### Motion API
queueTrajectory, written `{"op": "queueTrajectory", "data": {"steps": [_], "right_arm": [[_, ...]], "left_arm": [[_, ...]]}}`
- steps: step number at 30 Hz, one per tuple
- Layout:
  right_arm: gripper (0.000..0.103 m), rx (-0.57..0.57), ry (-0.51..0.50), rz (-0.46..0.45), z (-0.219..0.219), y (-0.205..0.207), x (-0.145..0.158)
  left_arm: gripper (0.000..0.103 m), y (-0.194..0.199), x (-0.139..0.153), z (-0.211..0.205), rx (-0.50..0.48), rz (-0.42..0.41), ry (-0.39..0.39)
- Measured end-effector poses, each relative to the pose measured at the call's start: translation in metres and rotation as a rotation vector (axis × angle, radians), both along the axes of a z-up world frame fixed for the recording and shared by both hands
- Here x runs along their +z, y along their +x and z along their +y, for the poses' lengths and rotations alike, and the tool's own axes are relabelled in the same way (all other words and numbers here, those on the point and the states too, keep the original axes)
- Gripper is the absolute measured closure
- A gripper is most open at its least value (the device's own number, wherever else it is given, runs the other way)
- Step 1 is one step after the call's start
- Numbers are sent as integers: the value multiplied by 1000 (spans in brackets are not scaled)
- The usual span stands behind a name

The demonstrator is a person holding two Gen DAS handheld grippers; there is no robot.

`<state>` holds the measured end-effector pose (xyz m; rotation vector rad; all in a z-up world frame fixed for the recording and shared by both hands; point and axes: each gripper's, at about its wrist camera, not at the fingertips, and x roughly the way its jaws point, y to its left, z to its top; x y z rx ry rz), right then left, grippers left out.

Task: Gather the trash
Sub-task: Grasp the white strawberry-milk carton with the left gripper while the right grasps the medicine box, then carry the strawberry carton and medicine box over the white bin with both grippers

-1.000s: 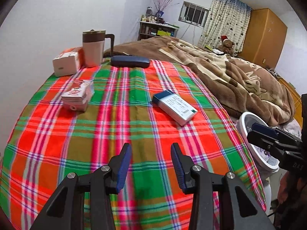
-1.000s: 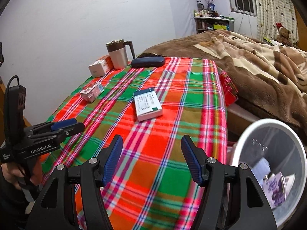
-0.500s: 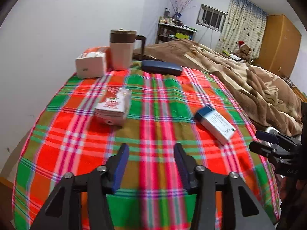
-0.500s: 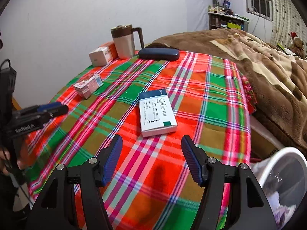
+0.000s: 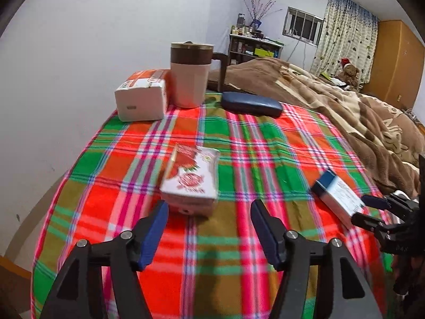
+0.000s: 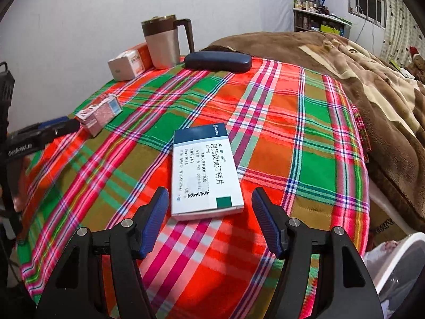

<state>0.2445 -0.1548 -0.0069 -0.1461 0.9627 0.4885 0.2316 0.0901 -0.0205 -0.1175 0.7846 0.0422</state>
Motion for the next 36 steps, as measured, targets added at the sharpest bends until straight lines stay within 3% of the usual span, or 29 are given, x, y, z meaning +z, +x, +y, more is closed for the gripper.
{"op": "queueTrajectory", "data": {"steps": [7,12,14,17,24,36], "right_arm": [[36,4,-27,8,7,7,-10],[36,-24,-17,21,6,12,-9],[37,-28,-24,22,7,12,-9],[41,-28,-16,26,8,11,-8],[42,-45,22,15,2,0,-1],[42,-112,86,-25,-25,-40,20]], "left_arm": [[36,26,-12,12,8,19,24],[36,38,-22,16,-1,51,-1],[46,41,-27,18,10,77,-11],[47,42,-32,19,20,98,-18],[48,25,-22,8,10,74,-5],[48,-29,5,-45,-99,13,-30]]}}
